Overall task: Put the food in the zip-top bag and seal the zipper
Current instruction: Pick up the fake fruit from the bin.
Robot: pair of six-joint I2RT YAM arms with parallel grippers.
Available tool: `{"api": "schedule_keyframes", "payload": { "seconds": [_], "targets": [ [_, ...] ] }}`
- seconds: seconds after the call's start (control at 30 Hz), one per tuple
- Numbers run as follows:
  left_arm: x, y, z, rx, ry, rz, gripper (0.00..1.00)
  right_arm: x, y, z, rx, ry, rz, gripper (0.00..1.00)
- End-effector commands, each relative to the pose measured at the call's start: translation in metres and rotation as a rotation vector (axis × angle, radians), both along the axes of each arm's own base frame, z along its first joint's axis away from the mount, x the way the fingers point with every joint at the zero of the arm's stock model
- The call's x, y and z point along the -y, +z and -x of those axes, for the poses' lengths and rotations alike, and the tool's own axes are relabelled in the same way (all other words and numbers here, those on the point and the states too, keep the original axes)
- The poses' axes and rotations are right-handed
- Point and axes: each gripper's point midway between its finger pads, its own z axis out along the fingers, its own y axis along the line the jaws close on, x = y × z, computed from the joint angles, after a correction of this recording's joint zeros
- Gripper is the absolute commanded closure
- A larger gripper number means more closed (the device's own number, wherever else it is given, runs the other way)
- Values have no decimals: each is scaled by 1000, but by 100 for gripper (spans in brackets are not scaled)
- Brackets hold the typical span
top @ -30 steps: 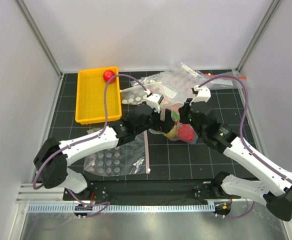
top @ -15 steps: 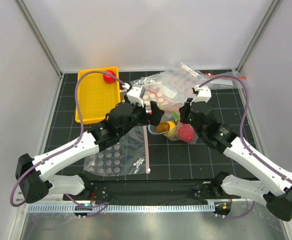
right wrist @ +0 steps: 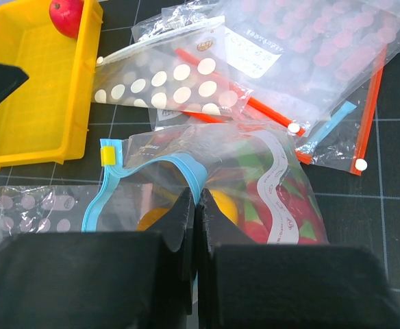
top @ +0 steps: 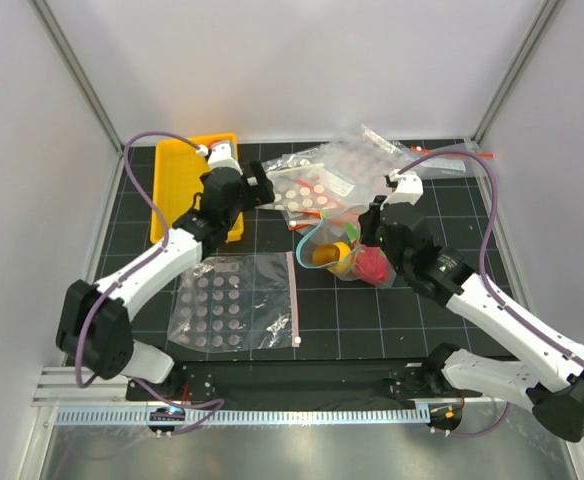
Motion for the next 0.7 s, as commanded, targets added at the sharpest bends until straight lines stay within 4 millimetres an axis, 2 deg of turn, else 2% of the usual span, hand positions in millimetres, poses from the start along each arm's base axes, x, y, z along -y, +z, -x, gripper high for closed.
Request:
{"api": "schedule_keyframes", "payload": {
  "seconds": [0.0,0.07,0.1,0.13,0.17,0.2,0.23,0.27,0.3,0.33,0.37,0.43,0.53,0.63,0.67],
  "targets": [
    [-19,27,-42,62,113,33,0,-6,17,-6,60,-9,-70,99],
    [-38,23,-58,52,169,-5,0,-6,18,-7,62,-10,-72,99],
    [-46,37,-69,73,200,-8,0,-6,18,-7,63,-11,-71,99],
    [-51,21,-77,30,210,-46,0,-7,17,-6,61,-7,-72,99],
    [-65,22,-87,27,240,-56,0,-7,18,-6,62,-7,-73,99],
    [-70,37,-96,49,255,-55,0,-6,17,-7,59,-9,-71,99],
    [-76,21,-105,12,266,-96,0,-7,18,-6,60,-6,-72,99],
    [-89,23,-114,12,292,-107,0,-7,19,-6,61,-3,-74,99],
    [-93,31,-123,27,300,-112,0,-6,18,-6,61,-6,-74,99],
    [-103,19,-133,4,315,-154,0,-6,19,-5,64,-7,-75,99],
    [-106,24,-142,7,318,-171,0,-6,21,-5,66,-7,-77,99],
    [-115,19,-152,-2,339,-219,0,-6,22,-5,68,-3,-83,99],
    [-133,0,-175,-26,377,-345,0,-7,23,-4,67,2,-87,99],
    [-139,-22,-196,-57,367,-433,0,-6,23,-3,67,1,-88,99],
    [-139,-18,-203,-44,367,-438,0,-6,24,-3,70,2,-93,99]
  ]
}}
